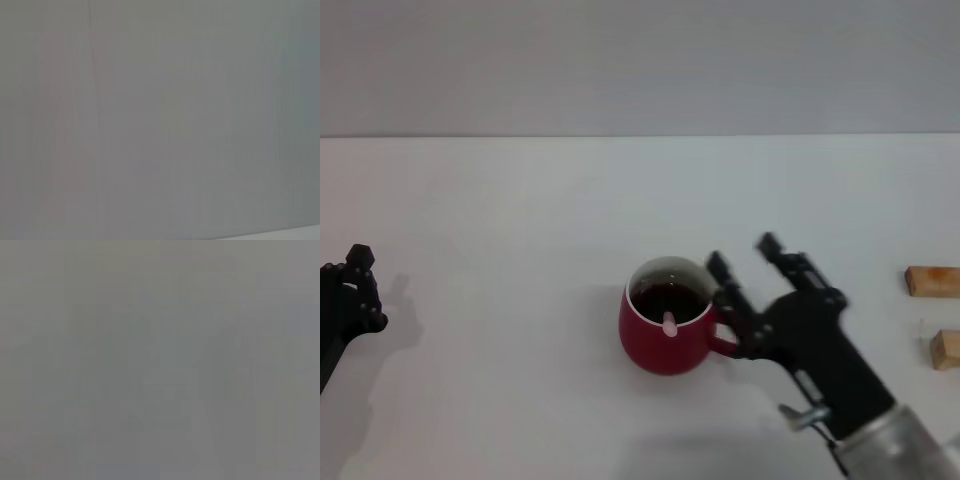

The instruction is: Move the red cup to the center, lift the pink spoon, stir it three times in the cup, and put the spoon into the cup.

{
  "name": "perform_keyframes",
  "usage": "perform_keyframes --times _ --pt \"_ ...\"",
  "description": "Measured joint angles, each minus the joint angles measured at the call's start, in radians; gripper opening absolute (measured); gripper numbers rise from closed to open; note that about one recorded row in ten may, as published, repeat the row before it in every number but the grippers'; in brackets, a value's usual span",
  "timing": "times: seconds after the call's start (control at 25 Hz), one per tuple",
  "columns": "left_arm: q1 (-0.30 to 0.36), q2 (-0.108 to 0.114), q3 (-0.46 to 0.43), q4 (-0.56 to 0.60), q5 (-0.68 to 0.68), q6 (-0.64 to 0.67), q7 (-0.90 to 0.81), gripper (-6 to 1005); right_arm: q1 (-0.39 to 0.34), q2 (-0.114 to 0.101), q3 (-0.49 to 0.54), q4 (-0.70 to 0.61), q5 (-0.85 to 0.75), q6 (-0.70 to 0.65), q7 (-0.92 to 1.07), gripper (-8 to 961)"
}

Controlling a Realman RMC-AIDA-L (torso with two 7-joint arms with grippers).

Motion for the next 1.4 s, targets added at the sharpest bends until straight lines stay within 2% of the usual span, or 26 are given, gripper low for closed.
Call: perform_keyframes --times 0.04,0.08,0.12,0.2,0.36,0.4,0.6,0.8,1.0,1.2,1.4 --pt "0.002 0.000 0.000 0.000 0.000 0.004 0.001 -1 0.000 0.000 0.000 0.000 0.000 0.000 0.000 537" --pt "0.002 0.000 0.000 0.000 0.000 0.005 0.001 -1 -0.036 0.003 0.015 -0.010 0.005 -0.040 -0.031 537" --pt "0.004 0.000 0.000 0.000 0.000 0.008 0.000 -1 -0.036 0.003 0.015 -0.010 0.005 -0.040 -0.031 536" --pt "0.011 -0.001 0.000 -0.001 0.000 0.014 0.000 -1 -0.092 0.002 0.051 -0.003 0.008 -0.072 -0.090 536" --pt "0.018 -0.001 0.000 -0.002 0.000 0.029 0.003 -1 -0.149 0.001 0.086 -0.001 0.009 -0.106 -0.098 536" --pt "0.024 -0.002 0.000 -0.002 0.000 0.041 0.004 -1 -0.186 0.001 0.111 -0.004 0.009 -0.122 -0.106 536" --pt "0.040 -0.001 0.001 -0.007 0.000 0.067 0.005 -1 -0.256 0.002 0.148 0.001 0.051 -0.159 -0.177 537" --pt "0.051 -0.001 0.002 -0.011 0.000 0.072 0.005 -1 -0.284 0.001 0.141 -0.009 0.174 -0.204 -0.205 573" --pt "0.061 -0.002 0.002 -0.013 0.000 0.078 0.008 -2 -0.289 -0.005 0.128 -0.019 0.186 -0.248 -0.205 610" --pt "0.077 -0.003 0.002 -0.022 0.001 0.095 0.016 -2 -0.268 -0.003 0.081 -0.044 0.187 -0.260 -0.202 643" --pt "0.096 -0.005 0.002 -0.030 -0.001 0.095 0.059 -2 -0.260 -0.001 0.084 -0.050 0.193 -0.261 -0.197 662"
